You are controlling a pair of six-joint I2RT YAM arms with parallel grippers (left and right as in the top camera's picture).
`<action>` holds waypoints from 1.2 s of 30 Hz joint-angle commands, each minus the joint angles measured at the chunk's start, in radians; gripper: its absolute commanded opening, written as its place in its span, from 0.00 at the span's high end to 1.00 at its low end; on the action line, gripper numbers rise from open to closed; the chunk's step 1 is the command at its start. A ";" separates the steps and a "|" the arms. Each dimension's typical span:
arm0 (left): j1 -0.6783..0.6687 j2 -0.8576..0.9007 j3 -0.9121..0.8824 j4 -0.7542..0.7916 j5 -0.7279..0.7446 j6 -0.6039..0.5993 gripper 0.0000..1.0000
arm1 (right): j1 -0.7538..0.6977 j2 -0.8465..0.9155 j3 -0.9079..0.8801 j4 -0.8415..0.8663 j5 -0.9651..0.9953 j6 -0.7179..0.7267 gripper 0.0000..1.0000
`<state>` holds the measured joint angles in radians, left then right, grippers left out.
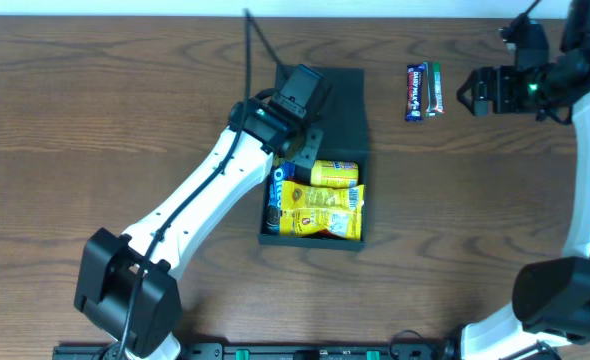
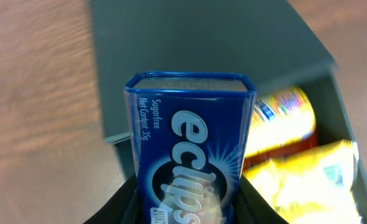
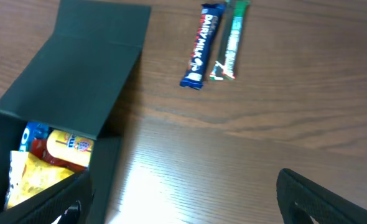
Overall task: Pack container
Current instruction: 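Carry the Eclipse tin with the left gripper into the box and release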
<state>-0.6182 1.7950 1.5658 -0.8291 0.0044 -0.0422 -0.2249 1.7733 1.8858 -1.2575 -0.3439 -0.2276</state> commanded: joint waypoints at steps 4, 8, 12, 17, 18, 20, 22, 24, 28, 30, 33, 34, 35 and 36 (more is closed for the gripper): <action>-0.032 0.000 0.010 -0.005 0.099 0.576 0.94 | -0.024 -0.021 0.016 -0.003 -0.030 -0.013 0.06; -0.066 0.000 0.008 0.024 -0.020 0.691 0.94 | -0.024 -0.021 0.016 -0.003 -0.030 -0.013 0.06; -0.113 0.007 0.008 0.088 -0.192 0.721 0.94 | -0.024 -0.021 0.016 0.000 -0.030 -0.013 0.09; -0.169 0.044 0.007 0.143 -0.333 0.769 0.94 | -0.038 -0.021 0.016 0.017 -0.030 0.014 0.10; -0.177 0.055 0.006 0.151 -0.352 0.772 0.94 | -0.042 -0.021 0.016 0.019 -0.031 0.015 0.10; -0.190 0.080 0.006 0.159 -0.380 0.776 0.94 | -0.050 -0.021 0.016 0.020 -0.031 0.021 0.09; -0.209 0.096 0.006 0.159 -0.414 0.774 0.94 | -0.066 -0.021 0.016 0.022 -0.035 0.033 0.09; -0.227 0.096 0.000 0.158 -0.415 0.768 0.94 | -0.085 -0.021 0.016 0.026 -0.058 0.033 0.08; -0.254 0.097 -0.015 0.149 -0.395 0.764 0.94 | -0.116 -0.021 0.016 0.027 -0.094 0.033 0.07; -0.266 0.097 -0.032 0.149 -0.396 0.760 0.94 | -0.125 -0.021 0.016 0.027 -0.095 0.033 0.07; -0.298 0.097 -0.073 0.134 -0.406 0.748 0.94 | -0.137 -0.021 0.016 0.027 -0.095 0.034 0.07; -0.309 0.097 -0.082 0.129 -0.408 0.740 0.94 | -0.138 -0.021 0.016 0.027 -0.095 0.036 0.06; -0.321 0.097 -0.089 0.121 -0.408 0.736 0.94 | -0.138 -0.021 0.016 0.027 -0.095 0.037 0.06; -0.332 0.097 -0.093 0.113 -0.408 0.726 0.94 | -0.138 -0.021 0.016 0.027 -0.095 0.037 0.06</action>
<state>-0.9268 1.8954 1.4857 -0.7074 -0.3817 0.7071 -0.3550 1.7733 1.8858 -1.2324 -0.4171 -0.2031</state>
